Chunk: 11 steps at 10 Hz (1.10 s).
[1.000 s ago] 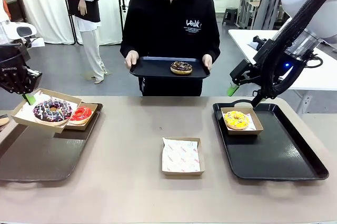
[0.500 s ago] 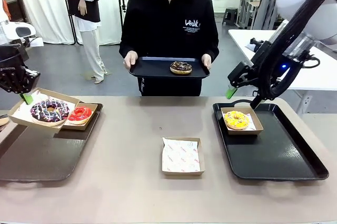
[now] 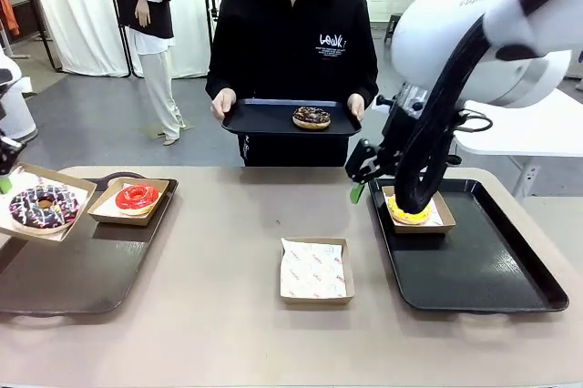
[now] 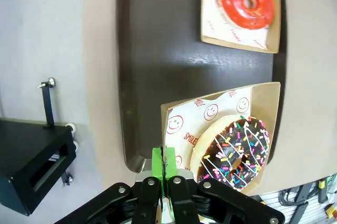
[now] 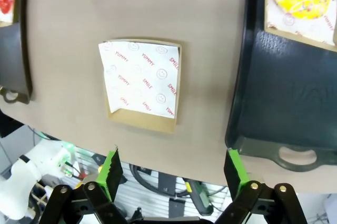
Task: Individually package the donuts and arrange them on the tray.
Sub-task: Place the picked Paper togo box on the Handle tray while simultaneously picking up another Paper togo box from the table with the other hand.
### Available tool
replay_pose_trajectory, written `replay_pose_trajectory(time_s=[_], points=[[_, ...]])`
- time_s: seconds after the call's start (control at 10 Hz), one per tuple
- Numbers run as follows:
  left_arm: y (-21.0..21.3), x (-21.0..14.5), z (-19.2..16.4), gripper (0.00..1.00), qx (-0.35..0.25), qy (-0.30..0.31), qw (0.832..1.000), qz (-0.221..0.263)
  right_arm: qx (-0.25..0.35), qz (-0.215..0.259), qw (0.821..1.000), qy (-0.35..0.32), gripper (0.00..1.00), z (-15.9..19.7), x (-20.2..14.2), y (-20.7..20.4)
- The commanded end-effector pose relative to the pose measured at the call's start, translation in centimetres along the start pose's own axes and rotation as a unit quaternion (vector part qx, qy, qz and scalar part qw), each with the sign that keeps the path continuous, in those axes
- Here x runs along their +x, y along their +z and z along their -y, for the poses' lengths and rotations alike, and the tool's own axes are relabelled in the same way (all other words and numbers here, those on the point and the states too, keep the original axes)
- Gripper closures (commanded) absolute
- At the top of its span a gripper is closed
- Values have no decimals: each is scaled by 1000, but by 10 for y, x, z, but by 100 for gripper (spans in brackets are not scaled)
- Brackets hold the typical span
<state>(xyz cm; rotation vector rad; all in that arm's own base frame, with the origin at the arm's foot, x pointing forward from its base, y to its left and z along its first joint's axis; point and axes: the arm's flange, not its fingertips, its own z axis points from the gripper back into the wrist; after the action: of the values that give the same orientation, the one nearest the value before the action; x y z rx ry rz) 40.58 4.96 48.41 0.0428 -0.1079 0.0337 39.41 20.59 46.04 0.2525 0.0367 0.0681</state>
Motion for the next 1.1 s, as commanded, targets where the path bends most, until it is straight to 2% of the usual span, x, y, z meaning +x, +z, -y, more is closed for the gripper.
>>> replay_pose_trajectory(time_s=[0.0,0.4,0.5,0.6,1.0], points=[[-14,-4,-12,99,5,34,999,10,-19,4,1000,-20,0,-5,8,-19],[-34,-2,-22,99,1,72,997,-3,-24,-10,999,-28,0,-10,17,-52],[-30,-5,-24,99,-4,49,999,-11,-27,-1,999,-40,0,-9,19,-52],[-30,-5,-24,99,-4,49,999,-11,-10,-24,1000,-15,0,-6,13,-48],[-30,-5,-24,99,-4,49,999,-11,-10,-24,1000,-15,0,-6,13,-48]])
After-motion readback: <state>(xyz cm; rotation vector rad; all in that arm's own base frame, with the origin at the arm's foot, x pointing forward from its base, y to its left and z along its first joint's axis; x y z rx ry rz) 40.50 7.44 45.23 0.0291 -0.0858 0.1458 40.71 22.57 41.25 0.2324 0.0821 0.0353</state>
